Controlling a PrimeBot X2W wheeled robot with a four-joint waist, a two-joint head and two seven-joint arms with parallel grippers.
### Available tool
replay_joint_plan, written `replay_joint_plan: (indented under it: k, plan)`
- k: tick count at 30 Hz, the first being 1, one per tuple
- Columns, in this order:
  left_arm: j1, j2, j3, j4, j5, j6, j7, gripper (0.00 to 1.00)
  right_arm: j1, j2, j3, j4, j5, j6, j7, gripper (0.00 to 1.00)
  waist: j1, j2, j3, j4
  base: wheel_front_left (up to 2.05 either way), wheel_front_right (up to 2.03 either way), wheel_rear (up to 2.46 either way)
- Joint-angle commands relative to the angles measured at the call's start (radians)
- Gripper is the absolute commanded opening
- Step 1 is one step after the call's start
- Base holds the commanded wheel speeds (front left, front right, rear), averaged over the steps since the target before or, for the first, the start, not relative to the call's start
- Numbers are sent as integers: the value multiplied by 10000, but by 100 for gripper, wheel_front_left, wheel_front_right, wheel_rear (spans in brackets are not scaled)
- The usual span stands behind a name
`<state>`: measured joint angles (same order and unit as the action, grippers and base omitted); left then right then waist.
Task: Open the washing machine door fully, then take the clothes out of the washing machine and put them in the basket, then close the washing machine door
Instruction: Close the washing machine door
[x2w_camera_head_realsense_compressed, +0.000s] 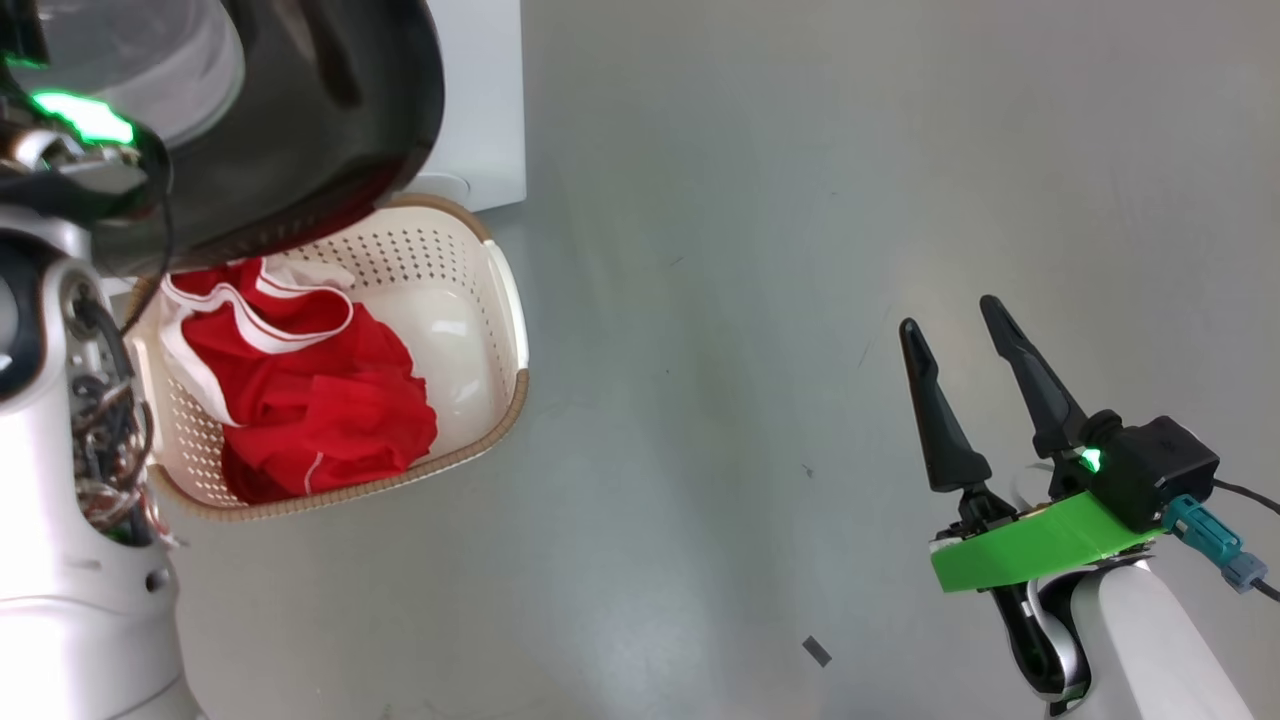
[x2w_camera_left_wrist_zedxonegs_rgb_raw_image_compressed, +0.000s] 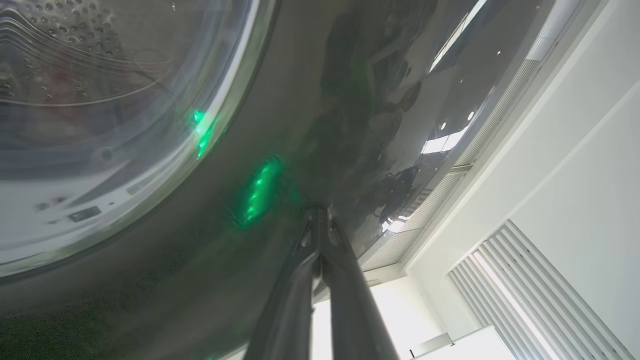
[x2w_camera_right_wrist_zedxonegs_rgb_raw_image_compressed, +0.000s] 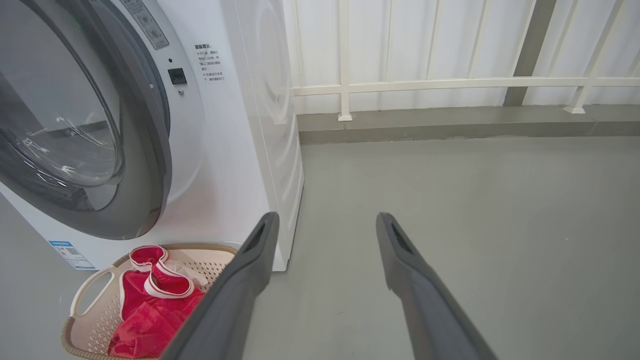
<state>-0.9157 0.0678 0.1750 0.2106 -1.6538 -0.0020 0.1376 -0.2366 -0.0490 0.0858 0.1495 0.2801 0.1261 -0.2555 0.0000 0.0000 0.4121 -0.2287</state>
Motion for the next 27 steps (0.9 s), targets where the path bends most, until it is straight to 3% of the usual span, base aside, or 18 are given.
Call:
replay_joint_plan:
  k: [1,10,17,18,20,27]
  plan:
    - [-317,401,159,-127,82,-143,-43,0,-228,-12,247,-251,77,46,-63,100,0,0,63,-41,0,0,0]
    - [-600,497,15,273,175,-347,145,0,-329,-12,286,-159,117,46,-63,100,0,0,3,-67,0,0,0]
    - [147,617,-96,344,622,-495,55,0,-184,-12,202,-44,143,46,-63,100,0,0,-465,99,0,0,0]
    - [346,661,-145,319,783,-515,6,4,-140,-12,189,-31,150,46,-63,100,0,0,-560,148,0,0,0]
    - [791,752,-266,249,1149,-560,-105,100,-72,-12,183,-3,168,46,-63,100,0,0,-765,254,0,0,0]
    - [2368,1204,-832,-126,2595,-700,-448,100,45,-12,156,196,168,46,-63,100,0,0,-1561,695,0,0,0]
